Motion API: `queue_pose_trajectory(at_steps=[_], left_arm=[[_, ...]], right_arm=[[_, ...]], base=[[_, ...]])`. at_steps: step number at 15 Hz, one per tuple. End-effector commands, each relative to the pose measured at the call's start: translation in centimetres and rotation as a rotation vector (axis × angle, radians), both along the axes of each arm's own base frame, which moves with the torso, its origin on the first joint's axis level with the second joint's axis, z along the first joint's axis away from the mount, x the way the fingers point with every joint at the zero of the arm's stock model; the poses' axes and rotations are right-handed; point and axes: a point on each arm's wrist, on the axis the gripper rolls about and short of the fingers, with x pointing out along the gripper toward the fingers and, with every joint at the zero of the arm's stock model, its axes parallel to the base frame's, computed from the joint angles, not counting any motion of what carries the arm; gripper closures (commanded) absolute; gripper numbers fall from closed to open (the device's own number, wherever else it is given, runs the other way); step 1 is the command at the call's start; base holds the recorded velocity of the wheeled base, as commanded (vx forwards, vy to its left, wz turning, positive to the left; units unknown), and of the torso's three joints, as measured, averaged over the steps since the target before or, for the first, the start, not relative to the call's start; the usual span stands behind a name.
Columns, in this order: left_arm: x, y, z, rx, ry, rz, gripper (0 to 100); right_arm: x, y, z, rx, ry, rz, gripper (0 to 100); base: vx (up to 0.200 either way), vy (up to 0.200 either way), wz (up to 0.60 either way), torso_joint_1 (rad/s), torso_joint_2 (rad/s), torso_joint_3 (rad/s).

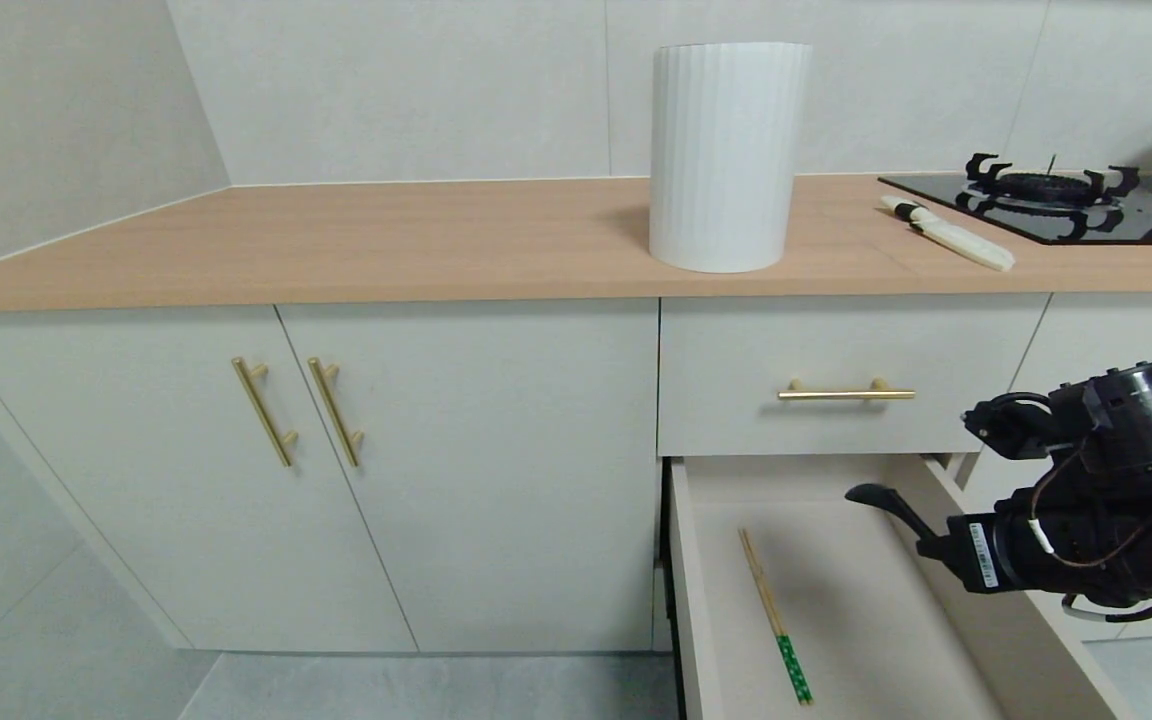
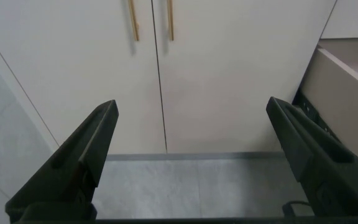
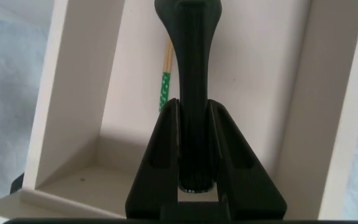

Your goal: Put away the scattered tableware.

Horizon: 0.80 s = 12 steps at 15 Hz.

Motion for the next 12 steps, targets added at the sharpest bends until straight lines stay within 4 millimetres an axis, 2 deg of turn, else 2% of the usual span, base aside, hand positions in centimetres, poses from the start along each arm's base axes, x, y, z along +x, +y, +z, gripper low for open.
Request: queue_pose_trajectory(at_steps=[1, 3, 5, 7, 10, 12], left_arm=[[0.0, 0.0, 0.0, 0.0, 0.001, 0.001, 0], [0.0, 0.0, 0.0, 0.0, 0.001, 0.001, 0], [0.0, 0.0, 0.0, 0.0, 0.001, 0.001, 0], [0.0, 0.0, 0.0, 0.0, 0.001, 0.001, 0], [0.0, 0.0, 0.0, 0.0, 0.001, 0.001, 0], [0.0, 0.0, 0.0, 0.0, 0.0, 0.001, 0]], right_arm=[[0.0, 0.0, -0.3, 0.001, -0.002, 0.001, 100], [0.4, 0.1, -0.6, 0.0, -0.001, 0.0, 100], [1.3, 0.4, -2.1, -0.012, 0.01, -0.008, 100], [2.9, 0.8, -4.7, -0.05, 0.024, -0.041, 100], [5.7, 1.4, -10.1, -0.083, 0.057, -0.077, 100], [6.3, 1.5, -13.0, -0.1, 0.105, -0.077, 100]], base=[[0.0, 0.0, 0.0, 0.0, 0.0, 0.0], [0.0, 0.0, 0.0, 0.0, 0.0, 0.0], [0.0, 0.0, 0.0, 0.0, 0.0, 0.0], [0.0, 0.0, 0.0, 0.0, 0.0, 0.0], [0.0, 0.0, 0.0, 0.0, 0.0, 0.0], [0.0, 0.0, 0.0, 0.0, 0.0, 0.0]])
